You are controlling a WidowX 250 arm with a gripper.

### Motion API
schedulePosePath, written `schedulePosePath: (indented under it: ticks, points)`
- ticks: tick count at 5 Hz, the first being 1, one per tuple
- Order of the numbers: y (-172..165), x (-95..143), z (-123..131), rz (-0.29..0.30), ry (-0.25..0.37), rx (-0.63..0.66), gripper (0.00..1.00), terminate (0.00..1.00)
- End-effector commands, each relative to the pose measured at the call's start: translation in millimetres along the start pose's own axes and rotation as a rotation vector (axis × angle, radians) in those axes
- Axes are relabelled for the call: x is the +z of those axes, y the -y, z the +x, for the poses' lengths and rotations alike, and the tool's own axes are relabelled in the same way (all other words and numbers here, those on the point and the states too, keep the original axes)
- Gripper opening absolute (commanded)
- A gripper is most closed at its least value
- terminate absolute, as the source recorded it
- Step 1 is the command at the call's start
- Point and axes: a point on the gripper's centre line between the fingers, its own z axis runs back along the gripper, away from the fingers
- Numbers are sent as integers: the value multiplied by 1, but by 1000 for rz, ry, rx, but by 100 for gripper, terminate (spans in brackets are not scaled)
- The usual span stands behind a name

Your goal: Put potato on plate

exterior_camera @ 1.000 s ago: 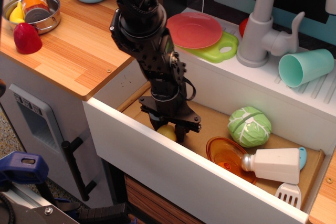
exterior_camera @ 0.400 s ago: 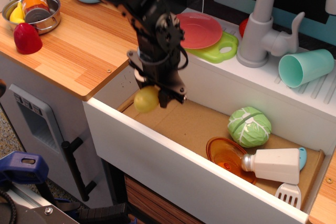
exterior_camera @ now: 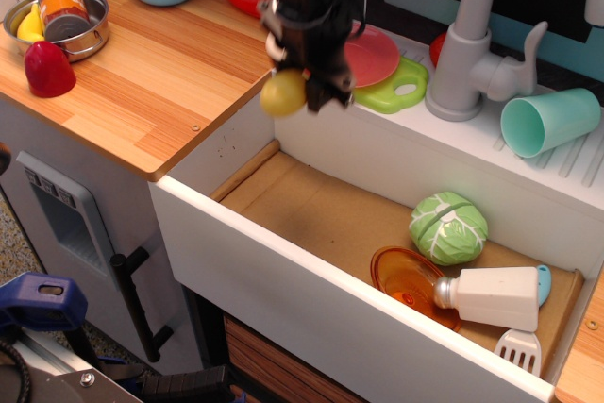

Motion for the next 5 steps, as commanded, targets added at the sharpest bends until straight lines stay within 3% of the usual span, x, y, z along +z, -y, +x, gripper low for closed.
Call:
schedulePosePath:
  ticks: [1, 2, 3, 4, 5]
  points:
    - [-20, 13, 55, 66, 121, -94, 0, 0]
    - [-20, 16, 71, 89, 141, -123, 0, 0]
    - [-21, 6, 74, 34, 156, -146, 0, 0]
    - [-20, 0, 71, 34, 197, -178, 100, 0]
    - [-20, 0, 71, 34, 197, -178, 100, 0]
